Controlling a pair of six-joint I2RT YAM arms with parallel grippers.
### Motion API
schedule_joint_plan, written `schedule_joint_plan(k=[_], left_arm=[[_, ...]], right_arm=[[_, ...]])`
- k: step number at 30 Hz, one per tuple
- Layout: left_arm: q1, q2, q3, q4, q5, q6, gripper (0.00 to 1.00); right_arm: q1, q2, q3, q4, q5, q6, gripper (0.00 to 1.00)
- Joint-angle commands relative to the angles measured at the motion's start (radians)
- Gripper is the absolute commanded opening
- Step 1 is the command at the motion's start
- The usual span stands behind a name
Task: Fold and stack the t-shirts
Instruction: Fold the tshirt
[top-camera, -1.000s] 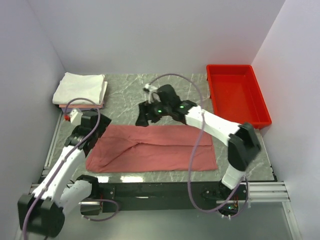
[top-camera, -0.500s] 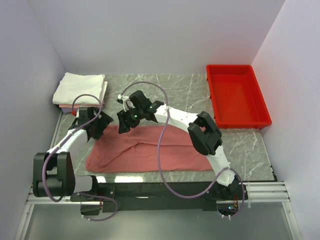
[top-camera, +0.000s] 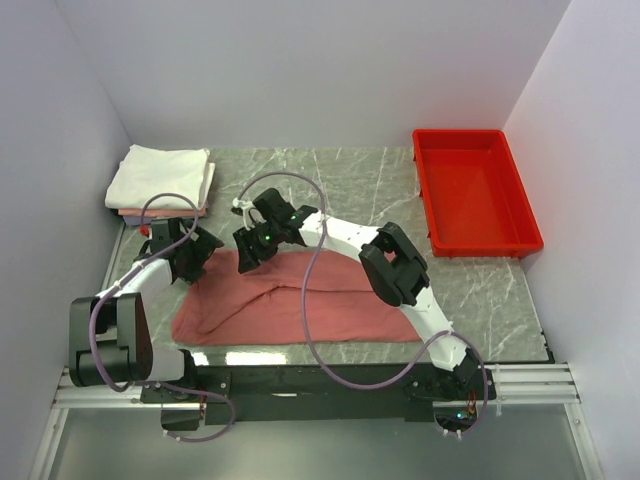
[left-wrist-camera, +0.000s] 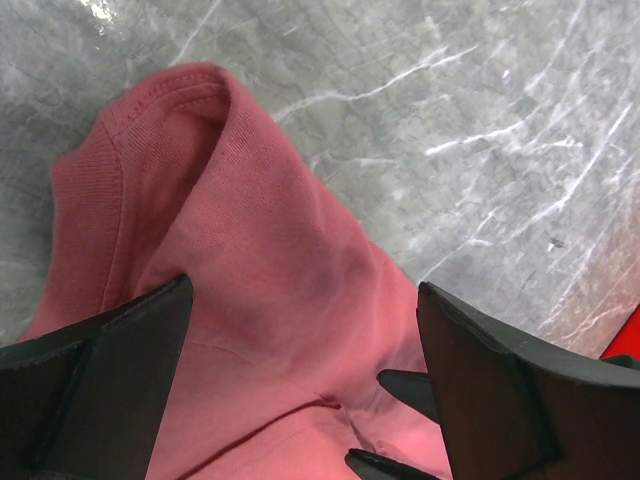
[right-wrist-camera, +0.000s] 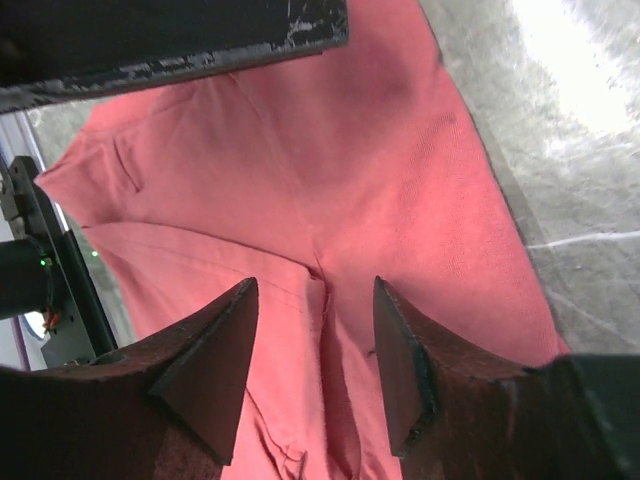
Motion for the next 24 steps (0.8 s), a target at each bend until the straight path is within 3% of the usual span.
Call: schedule_joint_plan(k=[1,17,21,24], left_arm=[[0.006,0.028,-0.005,0.041,0.026,0.02,1.0],[0.014,0.024,-0.026,0.034,0.036,0.021,0.99],[0.015,0.018,-0.026,0.031,0.034,0.023,0.99],[0.015,0.016,-0.028,0.029,0.025,0.023,0.99]], right_arm=[[0.008,0.0,0.02,0.014,-0.027,0.001,0.56],[0.028,0.048,0.049,-0.009,0.014,-0.002,0.5],[0.028,0.054,0.057,-0.011,0.025,0.0,0.39],[0.031,0.049,0.046,0.0,0.026,0.006,0.18]])
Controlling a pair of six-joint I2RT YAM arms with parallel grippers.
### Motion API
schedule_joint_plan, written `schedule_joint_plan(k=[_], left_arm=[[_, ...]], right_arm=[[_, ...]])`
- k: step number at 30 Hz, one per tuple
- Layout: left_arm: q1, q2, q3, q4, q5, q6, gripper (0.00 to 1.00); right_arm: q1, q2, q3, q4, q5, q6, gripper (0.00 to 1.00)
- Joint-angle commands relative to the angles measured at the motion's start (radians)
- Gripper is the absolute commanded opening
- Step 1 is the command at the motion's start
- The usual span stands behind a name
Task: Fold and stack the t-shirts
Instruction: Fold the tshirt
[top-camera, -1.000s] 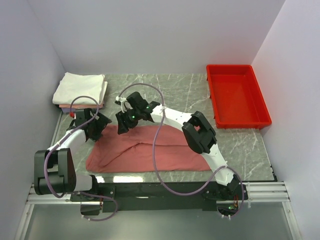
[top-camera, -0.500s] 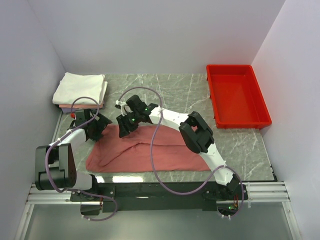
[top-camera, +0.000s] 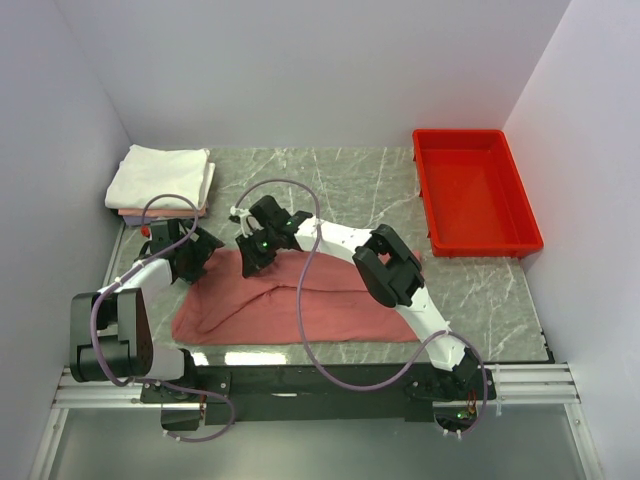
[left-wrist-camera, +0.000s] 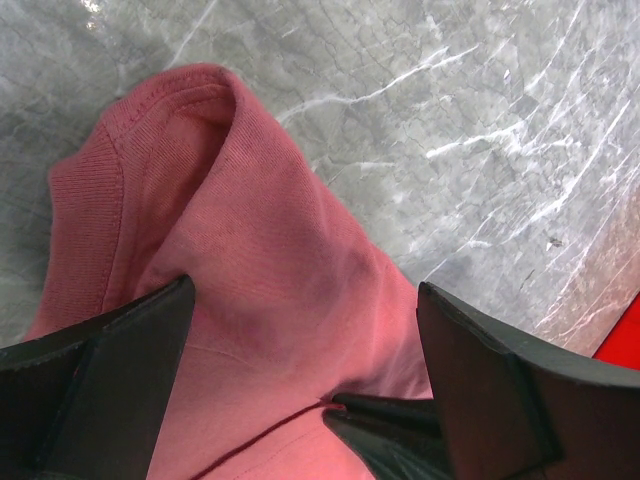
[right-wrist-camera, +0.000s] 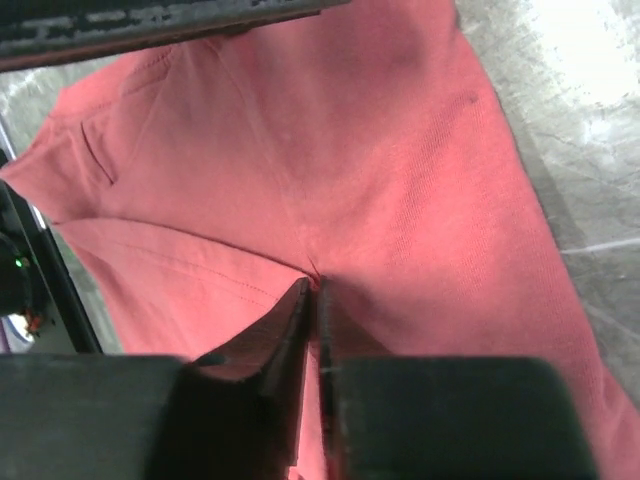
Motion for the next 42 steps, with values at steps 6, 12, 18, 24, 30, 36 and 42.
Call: schedule_joint_plan(k=[6,12,18,24,30,36,42], left_arm=[[0.005,-0.006,-0.013,-0.024,-0.023,0.024,0.99],[0.014,-0.006,-0.01,-0.033,-0.04,0.029,1.0],[0.014,-0.004,-0.008,-0.033,-0.035,0.032,0.99],[0.016,0.002,-0.004,-0.033,-0.031,0.036,0.99],[0.016,0.001,0.005,-0.044,-0.042,0.041,0.99],[0.017,0.004,0.027,-0.062,-0.028,0.049,1.0],[0.014,-0.062,0.05,-0.116,-0.029,0.047,0.99]], right_arm=[[0.021,-0.069,-0.041,0.042,-0.009,0.002,0.0],[0.045,-0.239,-0.262,0.133,-0.05,-0.006,0.0],[0.053,-0.364,-0.466,0.206,-0.073,0.006,0.0],[0.06,-0.425,-0.56,0.214,-0.073,0.012,0.01],[0.074,-0.486,-0.631,0.208,-0.085,0.022,0.22],[0.079,-0.615,-0.747,0.231,-0.062,0.038,0.66],[0.056,-0.822,-0.844,0.174,0.148,0.089,0.86]])
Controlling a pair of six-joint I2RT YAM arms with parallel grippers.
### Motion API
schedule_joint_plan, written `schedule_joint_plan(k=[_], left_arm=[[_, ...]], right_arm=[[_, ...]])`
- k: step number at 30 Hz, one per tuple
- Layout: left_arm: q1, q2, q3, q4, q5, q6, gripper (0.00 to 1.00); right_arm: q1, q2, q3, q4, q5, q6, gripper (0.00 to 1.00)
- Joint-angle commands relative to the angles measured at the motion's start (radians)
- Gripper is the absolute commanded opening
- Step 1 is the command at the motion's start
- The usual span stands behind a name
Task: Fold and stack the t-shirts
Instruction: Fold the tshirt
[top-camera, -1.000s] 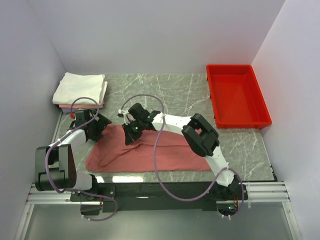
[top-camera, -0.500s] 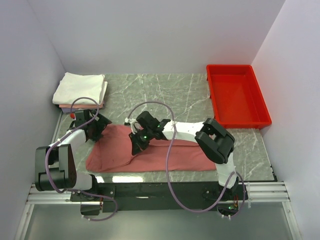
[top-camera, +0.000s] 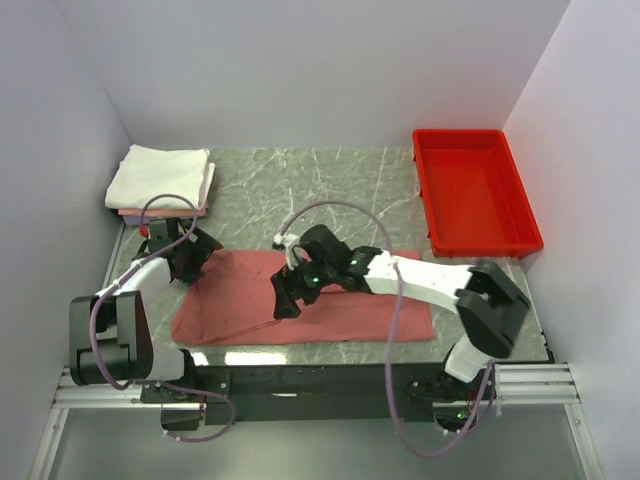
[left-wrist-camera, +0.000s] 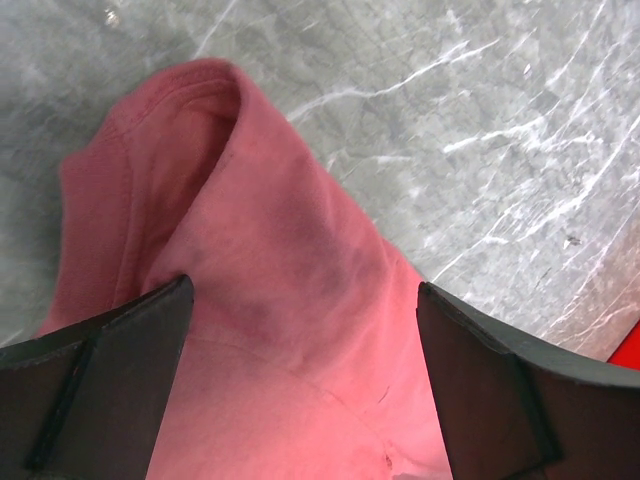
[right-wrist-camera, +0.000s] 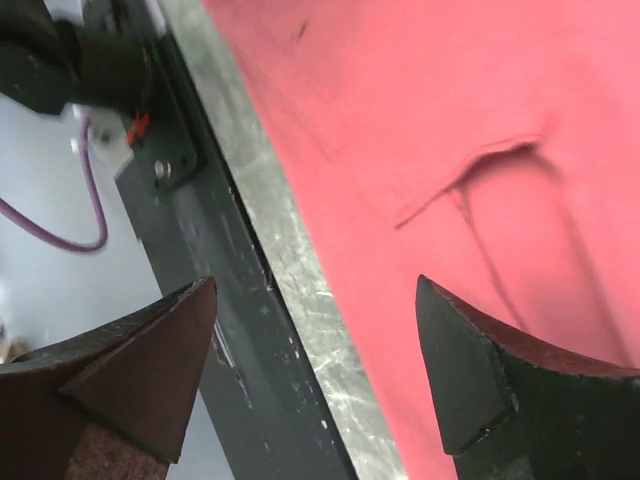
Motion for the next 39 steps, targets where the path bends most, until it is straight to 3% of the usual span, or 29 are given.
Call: schedule_joint_plan(k=[1,5,9,17,25,30,32,36,39], left_arm=[[0.005,-0.072,0.016,-0.062,-0.017,0.017,0.99],[-0.027,-0.196,-0.042,-0.097,-0.052,-0.028,0.99],[-0.136,-0.354,-0.132,-0.108,-0.086,-0.085,1.0],[-0.21,-0.384,-0.199,-0.111,-0.13,-0.149,0.99],[-0.299,-0.109,-0.105,-0.054,-0.156,-0.141,0.99],[-0.417,0.113,0.022,0.001,-0.179,-0.161,0.99],[-0.466,0.193,0.145,-0.002,-0.211,-0.158,0.99],[-0.506,0.496,0.428,-0.063,-0.215,-0.135,0.99],[-0.538,0.704,0.774,-0.138,-0.207,-0.118,0.99]], right_arm=[[-0.05,-0.124,-0.048,-0.008,0.179,0.051,0.87],[-0.203,-0.178,-0.126,-0.007,0.222,0.117,0.88],[-0.333,-0.155,-0.117,-0.075,0.32,0.163,0.88],[-0.432,-0.041,-0.116,-0.148,0.372,0.209,0.88],[-0.438,0.011,-0.244,-0.126,0.308,0.199,0.88],[-0.398,-0.105,-0.364,-0.119,0.261,0.225,0.88],[-0.343,-0.151,-0.413,-0.131,0.245,0.238,0.88],[-0.24,-0.248,-0.459,-0.103,0.152,0.283,0.88],[-0.144,-0.261,-0.449,-0.056,0.089,0.311,0.88]])
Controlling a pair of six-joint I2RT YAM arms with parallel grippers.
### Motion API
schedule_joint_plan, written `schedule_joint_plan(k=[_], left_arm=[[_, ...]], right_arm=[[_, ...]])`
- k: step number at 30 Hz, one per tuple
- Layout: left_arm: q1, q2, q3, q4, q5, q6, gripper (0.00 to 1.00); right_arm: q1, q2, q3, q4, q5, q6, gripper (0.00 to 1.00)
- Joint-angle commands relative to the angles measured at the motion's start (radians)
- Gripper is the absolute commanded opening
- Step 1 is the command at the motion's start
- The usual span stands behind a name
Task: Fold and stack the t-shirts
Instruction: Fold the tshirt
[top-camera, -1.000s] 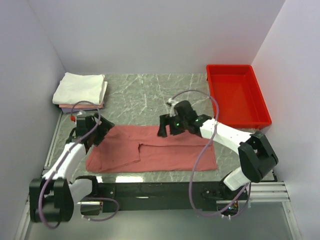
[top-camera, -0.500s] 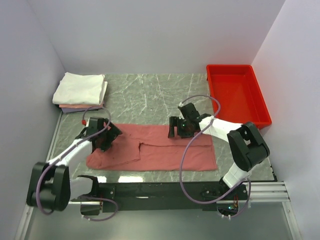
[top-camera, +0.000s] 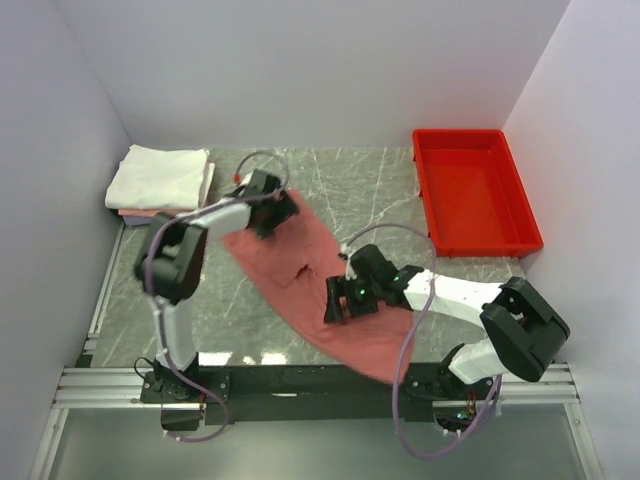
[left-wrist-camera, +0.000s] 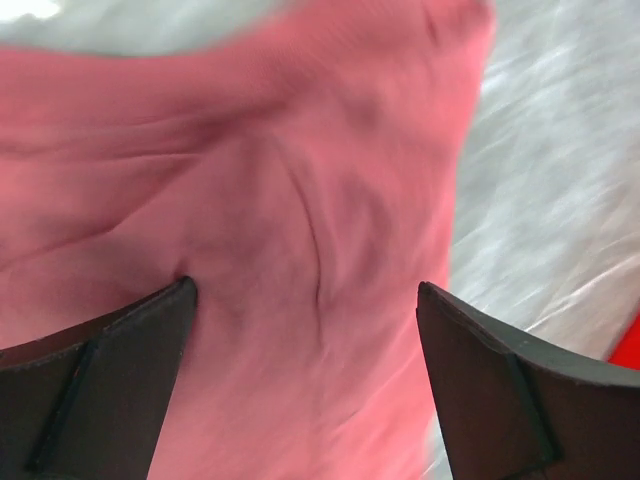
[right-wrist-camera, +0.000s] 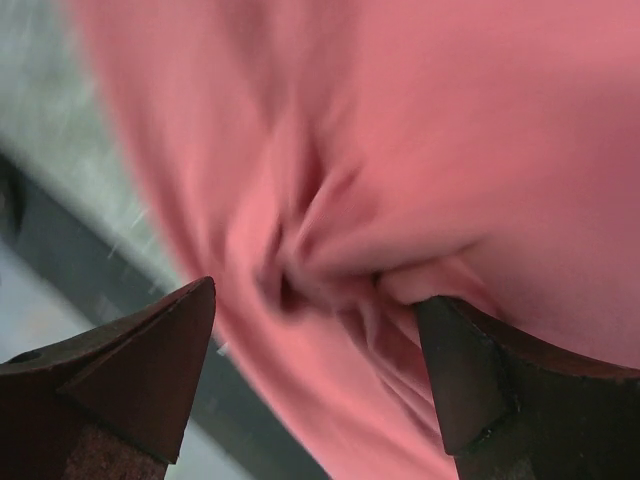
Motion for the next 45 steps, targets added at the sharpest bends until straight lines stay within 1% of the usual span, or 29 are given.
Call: schedule_joint_plan(k=[1,2,3,5,6,7,9,10,13,19,22,23,25,26,30,32,33,34,37,38,40,41,42,43,44,45], left_arm=[[-0.037,0.244,0.296,-0.102,-0.004,0.022,0.99],[-0.045,0.303,0.38,-0.139,0.005,0.025,0.99],[-0.048,0.417,0.557,-0.212,0.023,0.026,0.99],[-0.059,0.52,0.712,-0.237,0.058,0.036,0.99],[-0.062,0.612,0.849,-0.272,0.06,0.03,0.99],[-0.065,0.653,0.908,-0.279,0.077,0.032,0.99],[-0.066,0.743,1.034,-0.291,0.11,0.013,1.0],[-0.065,0.759,1.047,-0.259,0.123,0.006,0.99],[-0.065,0.773,1.01,-0.14,0.143,-0.034,1.0],[-0.057,0.806,1.047,-0.121,0.088,-0.076,1.0],[-0.042,0.816,1.059,-0.115,0.071,-0.117,0.99],[-0.033,0.817,1.064,-0.116,0.072,-0.126,0.99],[-0.023,0.817,1.075,-0.115,0.029,-0.142,0.99],[-0.014,0.817,1.079,-0.115,0.01,-0.143,1.0],[-0.008,0.816,1.116,-0.116,-0.05,-0.103,0.99],[0.003,0.809,1.127,-0.081,-0.031,-0.082,1.0],[0.009,0.806,1.136,-0.069,0.021,-0.065,0.99],[0.015,0.799,1.136,-0.058,0.038,-0.067,0.99],[0.023,0.718,1.104,-0.028,0.052,-0.033,0.99],[0.018,0.657,1.093,-0.024,0.051,-0.015,0.99],[0.004,0.586,1.056,-0.023,0.051,0.057,0.99],[-0.003,0.502,1.036,-0.033,0.06,0.085,1.0],[-0.009,0.452,0.969,-0.037,0.06,0.138,0.99],[-0.025,0.399,0.922,-0.041,0.08,0.162,0.99],[-0.036,0.278,0.801,-0.04,0.072,0.18,0.99],[-0.051,0.212,0.732,-0.032,0.072,0.224,0.99]], right_arm=[[0.098,-0.003,-0.014,-0.02,-0.134,0.047,0.88],[0.117,-0.002,-0.002,-0.012,-0.157,0.029,0.88],[0.153,0.005,0.003,0.0,-0.202,0.021,0.88],[0.187,0.021,0.026,0.028,-0.245,0.0,0.88],[0.203,0.037,0.036,0.031,-0.26,-0.006,0.88],[0.229,0.046,0.047,0.035,-0.273,-0.014,0.88],[0.241,0.063,0.07,0.029,-0.27,-0.025,0.87],[0.243,0.067,0.075,0.021,-0.259,-0.028,0.88],[0.243,0.08,0.095,0.006,-0.235,-0.04,0.88],[0.244,0.071,0.08,0.001,-0.198,-0.036,0.88],[0.243,0.032,0.08,-0.006,-0.164,-0.037,0.88],[0.241,0.003,0.08,-0.009,-0.152,-0.034,0.88],[0.241,-0.037,0.083,-0.009,-0.101,-0.017,0.88],[0.24,-0.082,0.084,-0.006,-0.095,-0.014,0.88],[0.236,-0.21,0.103,0.014,-0.011,0.001,0.88],[0.235,-0.279,0.113,0.009,0.072,0.02,0.89],[0.233,-0.302,0.113,0.011,0.095,0.026,0.89],[0.224,-0.323,0.11,0.009,0.135,0.04,0.9],[0.2,-0.383,0.107,-0.003,0.186,0.066,0.92],[0.192,-0.4,0.107,-0.009,0.198,0.069,0.93],[0.177,-0.408,0.106,-0.025,0.22,0.086,0.95],[0.154,-0.41,0.109,-0.038,0.233,0.09,0.95],[0.138,-0.411,0.115,-0.051,0.237,0.098,0.96],[0.125,-0.414,0.116,-0.067,0.24,0.107,0.96],[0.099,-0.431,0.113,-0.072,0.253,0.112,0.98],[0.085,-0.445,0.101,-0.074,0.261,0.119,0.99]])
